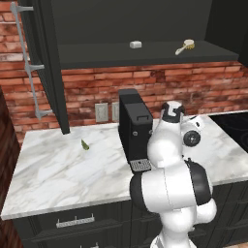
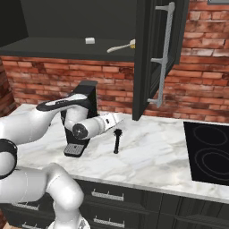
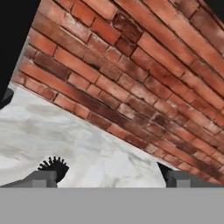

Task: Pick the dish brush and dish brush from the cabinet and place them on the counter.

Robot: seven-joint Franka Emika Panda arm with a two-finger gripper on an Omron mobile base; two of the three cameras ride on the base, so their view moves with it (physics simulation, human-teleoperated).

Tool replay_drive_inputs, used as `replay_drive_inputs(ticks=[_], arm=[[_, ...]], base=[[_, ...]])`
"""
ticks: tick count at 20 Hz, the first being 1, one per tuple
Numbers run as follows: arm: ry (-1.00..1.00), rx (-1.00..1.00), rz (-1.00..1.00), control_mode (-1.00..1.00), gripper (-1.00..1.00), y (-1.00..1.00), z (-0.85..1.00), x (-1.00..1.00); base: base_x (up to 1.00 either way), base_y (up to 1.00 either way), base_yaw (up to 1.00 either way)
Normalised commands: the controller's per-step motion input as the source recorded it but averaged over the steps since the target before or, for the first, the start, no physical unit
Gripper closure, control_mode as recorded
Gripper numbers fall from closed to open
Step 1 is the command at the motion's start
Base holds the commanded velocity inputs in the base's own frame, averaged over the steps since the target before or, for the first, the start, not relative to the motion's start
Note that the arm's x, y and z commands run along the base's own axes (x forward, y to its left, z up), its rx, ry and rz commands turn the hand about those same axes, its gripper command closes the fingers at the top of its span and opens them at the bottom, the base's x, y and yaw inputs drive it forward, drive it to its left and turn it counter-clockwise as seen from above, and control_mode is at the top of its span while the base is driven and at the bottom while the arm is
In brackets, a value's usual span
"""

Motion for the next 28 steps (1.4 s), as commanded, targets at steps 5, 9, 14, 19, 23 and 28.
replay_drive_inputs(ticks=[5, 9, 14, 19, 23, 28], arm=[[0.00, 0.00, 0.00, -1.00, -1.00, -0.36, 1.00, -0.14], [0.00, 0.00, 0.00, -1.00, -1.00, -0.34, 1.00, -0.19], [0.00, 0.02, 0.00, -1.00, -1.00, -0.27, 1.00, -0.19], [0.01, 0.04, 0.00, -1.00, -1.00, -0.17, 0.96, -0.29], [0.07, 0.07, 0.00, -1.00, -1.00, -0.06, 0.75, -0.43], [0.10, 0.06, 0.00, -1.00, -1.00, 0.00, 0.80, -0.50]], base=[[0.00, 0.00, 0.00], [0.00, 0.00, 0.00], [0.00, 0.00, 0.00], [0.00, 0.00, 0.00], [0.00, 0.00, 0.00], [0.00, 0.00, 0.00]])
